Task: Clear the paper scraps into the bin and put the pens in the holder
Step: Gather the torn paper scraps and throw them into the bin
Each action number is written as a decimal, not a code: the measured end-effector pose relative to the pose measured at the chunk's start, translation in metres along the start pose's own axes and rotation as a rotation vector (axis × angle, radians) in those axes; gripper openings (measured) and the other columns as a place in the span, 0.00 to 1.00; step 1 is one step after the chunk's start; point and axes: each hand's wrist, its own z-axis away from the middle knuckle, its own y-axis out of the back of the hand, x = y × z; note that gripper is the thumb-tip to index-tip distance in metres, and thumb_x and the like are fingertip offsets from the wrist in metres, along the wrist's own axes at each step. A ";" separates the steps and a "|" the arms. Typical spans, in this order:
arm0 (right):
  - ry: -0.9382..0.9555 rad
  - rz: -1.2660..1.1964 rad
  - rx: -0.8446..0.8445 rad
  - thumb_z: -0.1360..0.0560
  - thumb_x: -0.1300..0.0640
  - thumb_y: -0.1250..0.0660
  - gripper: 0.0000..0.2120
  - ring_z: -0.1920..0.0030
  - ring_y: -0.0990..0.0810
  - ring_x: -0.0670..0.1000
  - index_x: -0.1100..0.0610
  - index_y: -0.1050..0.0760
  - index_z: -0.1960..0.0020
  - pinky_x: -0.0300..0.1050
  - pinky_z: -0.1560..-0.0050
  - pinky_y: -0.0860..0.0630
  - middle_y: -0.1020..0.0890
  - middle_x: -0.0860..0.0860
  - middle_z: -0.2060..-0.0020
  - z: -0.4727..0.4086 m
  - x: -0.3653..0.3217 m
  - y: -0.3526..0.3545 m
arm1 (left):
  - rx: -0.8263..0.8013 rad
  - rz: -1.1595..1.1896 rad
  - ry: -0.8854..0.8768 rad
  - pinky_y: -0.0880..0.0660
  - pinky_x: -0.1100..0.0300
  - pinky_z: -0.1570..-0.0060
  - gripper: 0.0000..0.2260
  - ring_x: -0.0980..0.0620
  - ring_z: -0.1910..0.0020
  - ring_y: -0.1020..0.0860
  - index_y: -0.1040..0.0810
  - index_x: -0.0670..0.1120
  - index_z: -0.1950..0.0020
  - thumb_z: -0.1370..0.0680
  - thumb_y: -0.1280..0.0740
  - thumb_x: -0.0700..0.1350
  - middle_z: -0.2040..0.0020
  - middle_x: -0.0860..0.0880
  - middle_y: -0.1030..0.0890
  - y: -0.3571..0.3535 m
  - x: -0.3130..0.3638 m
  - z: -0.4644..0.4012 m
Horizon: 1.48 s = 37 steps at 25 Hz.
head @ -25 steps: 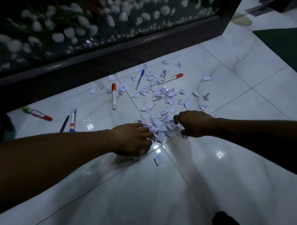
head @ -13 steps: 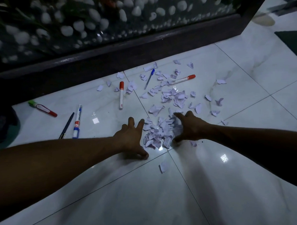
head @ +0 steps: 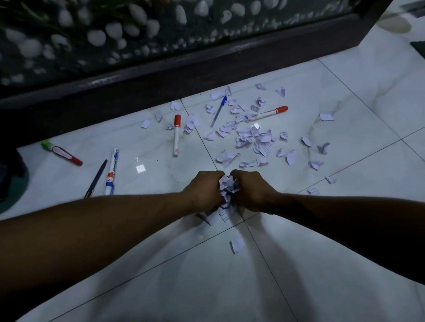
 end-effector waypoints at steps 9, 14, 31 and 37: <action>0.015 -0.139 0.073 0.30 0.64 0.28 0.12 0.54 0.18 0.55 0.63 0.22 0.48 0.45 0.56 0.21 0.17 0.57 0.53 -0.015 -0.044 0.023 | 0.086 0.056 0.065 0.26 0.59 0.46 0.10 0.45 0.47 0.18 0.19 0.42 0.42 0.23 0.30 0.43 0.46 0.42 0.16 0.046 0.003 0.005; 0.077 -0.106 0.104 0.29 0.60 0.26 0.08 0.60 0.18 0.52 0.60 0.23 0.53 0.41 0.64 0.22 0.17 0.54 0.59 -0.024 -0.097 0.051 | 0.203 0.154 0.096 0.23 0.53 0.42 0.12 0.44 0.47 0.19 0.19 0.42 0.43 0.26 0.28 0.40 0.46 0.43 0.16 0.098 -0.001 0.030; 0.518 -0.009 0.130 0.31 0.56 0.27 0.10 0.60 0.15 0.55 0.63 0.19 0.56 0.50 0.59 0.19 0.15 0.58 0.61 -0.102 -0.471 0.061 | 0.760 0.457 0.221 0.24 0.63 0.60 0.09 0.57 0.64 0.21 0.20 0.44 0.54 0.30 0.27 0.34 0.63 0.51 0.19 0.351 -0.151 0.236; 0.519 -0.033 -0.030 0.33 0.62 0.27 0.10 0.55 0.15 0.60 0.62 0.18 0.51 0.55 0.53 0.18 0.15 0.62 0.56 -0.101 -0.542 -0.002 | 0.897 0.553 0.477 0.19 0.47 0.49 0.09 0.45 0.57 0.17 0.17 0.43 0.57 0.35 0.24 0.39 0.57 0.42 0.15 0.349 -0.225 0.290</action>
